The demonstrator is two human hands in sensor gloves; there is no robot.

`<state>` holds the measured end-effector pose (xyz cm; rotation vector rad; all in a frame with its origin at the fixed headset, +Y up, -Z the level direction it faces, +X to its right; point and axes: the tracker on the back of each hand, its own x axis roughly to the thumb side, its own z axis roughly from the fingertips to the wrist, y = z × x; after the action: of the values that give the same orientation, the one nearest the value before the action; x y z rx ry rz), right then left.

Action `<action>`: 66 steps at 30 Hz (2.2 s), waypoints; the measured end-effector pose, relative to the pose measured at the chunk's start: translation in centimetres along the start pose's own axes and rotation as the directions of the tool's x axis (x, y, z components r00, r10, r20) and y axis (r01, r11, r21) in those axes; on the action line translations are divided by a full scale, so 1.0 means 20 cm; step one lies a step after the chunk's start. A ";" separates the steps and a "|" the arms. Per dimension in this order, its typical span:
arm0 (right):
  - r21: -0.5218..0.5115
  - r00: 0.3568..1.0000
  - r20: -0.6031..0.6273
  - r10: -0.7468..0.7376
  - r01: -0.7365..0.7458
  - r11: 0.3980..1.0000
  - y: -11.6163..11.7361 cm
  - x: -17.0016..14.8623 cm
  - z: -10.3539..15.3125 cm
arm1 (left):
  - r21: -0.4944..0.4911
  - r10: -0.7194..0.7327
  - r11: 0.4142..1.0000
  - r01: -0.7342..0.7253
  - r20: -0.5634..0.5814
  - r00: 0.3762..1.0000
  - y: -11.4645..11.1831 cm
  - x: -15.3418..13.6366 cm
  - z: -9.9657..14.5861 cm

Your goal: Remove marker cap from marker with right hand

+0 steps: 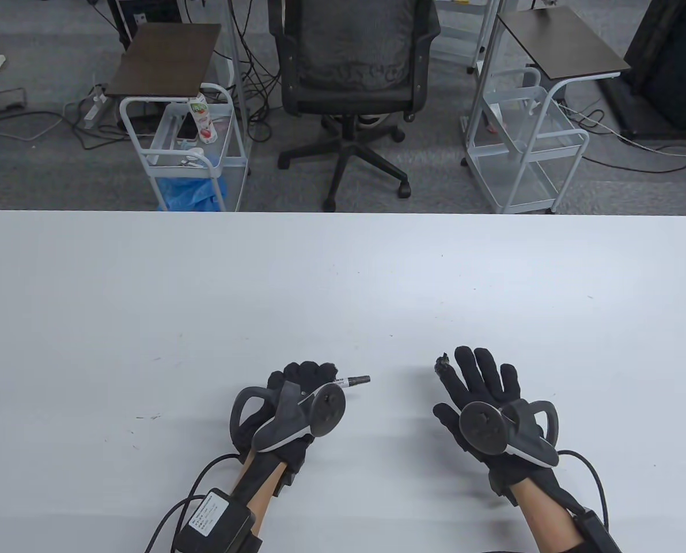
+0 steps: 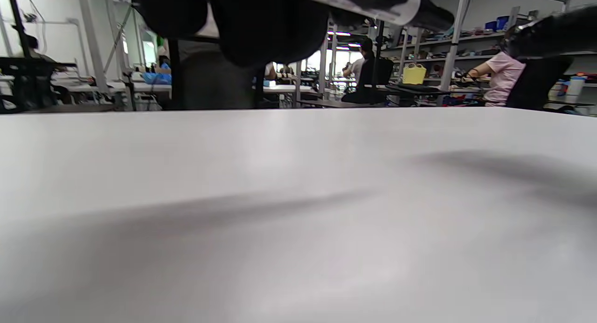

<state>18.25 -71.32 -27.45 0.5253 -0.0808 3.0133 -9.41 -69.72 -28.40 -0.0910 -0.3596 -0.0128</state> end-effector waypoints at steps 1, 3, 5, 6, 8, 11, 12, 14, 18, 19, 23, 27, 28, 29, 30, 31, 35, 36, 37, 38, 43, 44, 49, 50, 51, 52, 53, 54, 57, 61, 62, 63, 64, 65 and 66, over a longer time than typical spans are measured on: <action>0.003 1.000 0.000 0.001 -0.001 1.000 0.00 0.00 0.00 | -0.015 0.011 1.000 -0.011 0.014 1.000 -0.02 0.00 0.00; 0.010 1.000 0.001 0.002 -0.002 1.000 0.01 0.00 0.00 | -0.042 0.026 0.999 -0.024 0.047 0.999 -0.05 0.00 0.01; 0.005 0.999 0.028 -0.024 0.024 1.000 0.01 0.01 -0.01 | -0.026 0.002 1.000 -0.001 0.042 0.999 -0.04 -0.01 0.02; -0.003 0.998 0.040 -0.058 0.058 0.998 -0.01 0.02 -0.02 | -0.004 0.023 1.000 -0.022 0.043 0.999 -0.02 -0.02 0.03; -0.026 0.986 0.070 -0.155 0.157 0.987 -0.06 0.06 -0.02 | -0.006 0.082 0.997 -0.082 0.079 0.993 -0.02 -0.03 0.04; -0.051 0.960 0.102 -0.259 0.265 0.963 -0.15 0.13 -0.04 | -0.008 0.096 0.995 -0.095 0.096 0.991 -0.02 -0.03 0.06; -0.036 0.954 0.110 -0.279 0.285 0.958 -0.17 0.15 -0.05 | -0.004 0.092 0.996 -0.092 0.094 0.991 -0.02 -0.02 0.06; -0.025 0.943 0.107 -0.316 0.320 0.947 -0.21 0.19 -0.07 | 0.001 0.077 0.997 -0.077 0.101 0.992 -0.02 0.00 0.06; 0.009 0.920 0.123 -0.371 0.373 0.928 -0.15 0.25 -0.08 | -0.014 0.063 0.998 -0.062 0.139 0.988 -0.03 0.05 0.07; 0.029 0.915 0.126 -0.383 0.383 0.923 -0.13 0.26 -0.08 | -0.015 0.061 0.998 -0.059 0.145 0.988 -0.03 0.06 0.07; 0.203 0.890 0.137 -0.434 0.404 0.892 -0.02 0.31 -0.08 | -0.005 0.063 0.998 -0.063 0.170 0.983 -0.04 0.09 0.08; 0.198 0.885 0.159 -0.438 0.406 0.892 0.02 0.34 -0.09 | -0.002 0.069 0.998 -0.070 0.205 0.976 -0.05 0.12 0.09; 0.193 0.890 0.172 -0.423 0.391 0.900 0.02 0.34 -0.09 | 0.006 0.063 0.998 -0.066 0.221 0.973 -0.05 0.13 0.09; 0.174 0.895 0.178 -0.409 0.381 0.908 0.02 0.33 -0.08 | 0.016 0.079 0.996 -0.085 0.238 0.968 -0.05 0.13 0.09; 0.170 0.890 0.186 -0.417 0.389 0.905 0.02 0.32 -0.08 | 0.021 0.095 0.994 -0.103 0.240 0.966 -0.06 0.13 0.09; 0.178 0.876 0.184 -0.446 0.416 0.892 0.02 0.31 -0.08 | 0.028 0.100 0.994 -0.110 0.251 0.963 -0.06 0.13 0.09; 0.144 0.880 0.232 -0.415 0.391 0.909 0.02 0.30 -0.07 | 0.056 0.109 0.990 -0.129 0.275 0.955 -0.06 0.13 0.09; 0.137 0.884 0.247 -0.397 0.374 0.917 0.03 0.30 -0.06 | 0.053 0.114 0.990 -0.134 0.276 0.954 -0.06 0.12 0.09; 0.107 0.893 0.266 -0.364 0.348 0.931 0.03 0.31 -0.06 | 0.051 0.131 0.987 -0.151 0.283 0.950 -0.06 0.12 0.09; 0.085 0.897 0.283 -0.340 0.329 0.940 0.03 0.32 -0.05 | 0.047 0.134 0.987 -0.154 0.286 0.949 -0.06 0.12 0.09; 0.015 0.906 0.343 -0.248 0.259 0.966 0.00 0.31 -0.05 | 0.056 0.198 0.973 -0.225 0.300 0.933 -0.04 0.10 0.09; -0.003 0.903 0.348 -0.252 0.269 0.963 0.00 0.31 -0.04 | 0.058 0.213 0.969 -0.241 0.306 0.928 -0.04 0.09 0.08; -0.126 0.908 0.404 -0.108 0.172 0.977 -0.03 0.34 -0.02 | -0.006 0.292 0.952 -0.306 0.319 0.901 0.00 0.07 0.07; -0.151 0.904 0.418 -0.085 0.162 0.975 -0.04 0.34 -0.01 | -0.015 0.313 0.945 -0.326 0.323 0.893 0.02 0.06 0.07; -0.183 0.904 0.422 -0.067 0.158 0.970 -0.05 0.35 0.00 | -0.012 0.329 0.939 -0.345 0.330 0.885 0.03 0.05 0.07; -0.211 0.906 0.423 -0.032 0.133 0.968 -0.06 0.36 0.00 | -0.040 0.349 0.934 -0.355 0.317 0.882 0.04 0.04 0.05; -0.268 0.935 0.351 0.053 0.047 0.962 -0.06 0.31 0.00 | -0.034 0.322 0.945 -0.325 0.268 0.908 0.05 -0.01 0.07; -0.311 0.934 0.325 0.151 -0.045 0.949 -0.07 0.25 0.01 | -0.023 0.307 0.950 -0.313 0.264 0.914 0.05 -0.09 0.07; -0.295 0.961 0.253 -0.115 0.190 0.936 -0.14 0.10 0.02 | 0.033 0.430 0.895 -0.445 0.204 0.880 0.13 -0.23 0.09; -0.306 0.970 0.241 -0.012 0.088 0.948 -0.16 0.13 0.02 | 0.148 0.333 0.925 -0.349 0.120 0.935 0.25 -0.30 0.07; -0.305 0.970 0.244 -0.004 0.080 0.949 -0.16 0.14 0.02 | 0.170 0.316 0.929 -0.329 0.095 0.944 0.27 -0.31 0.07; -0.289 0.969 0.247 -0.023 0.096 0.952 -0.17 0.15 0.02 | 0.205 0.296 0.931 -0.302 0.063 0.953 0.32 -0.34 0.04; -0.273 0.969 0.245 -0.039 0.108 0.956 -0.17 0.16 0.02 | 0.221 0.283 0.933 -0.283 0.034 0.959 0.35 -0.36 0.02; -0.267 0.968 0.248 -0.045 0.113 0.957 -0.17 0.16 0.02 | 0.221 0.268 0.940 -0.261 0.001 0.963 0.37 -0.38 0.00; -0.275 0.967 0.251 -0.041 0.112 0.955 -0.18 0.16 0.02 | 0.210 0.235 0.952 -0.223 -0.035 0.971 0.40 -0.40 -0.03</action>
<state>15.62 -67.57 -25.81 0.8378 -0.4938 2.7758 -16.45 -61.92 -32.46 0.0726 -0.2868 0.2512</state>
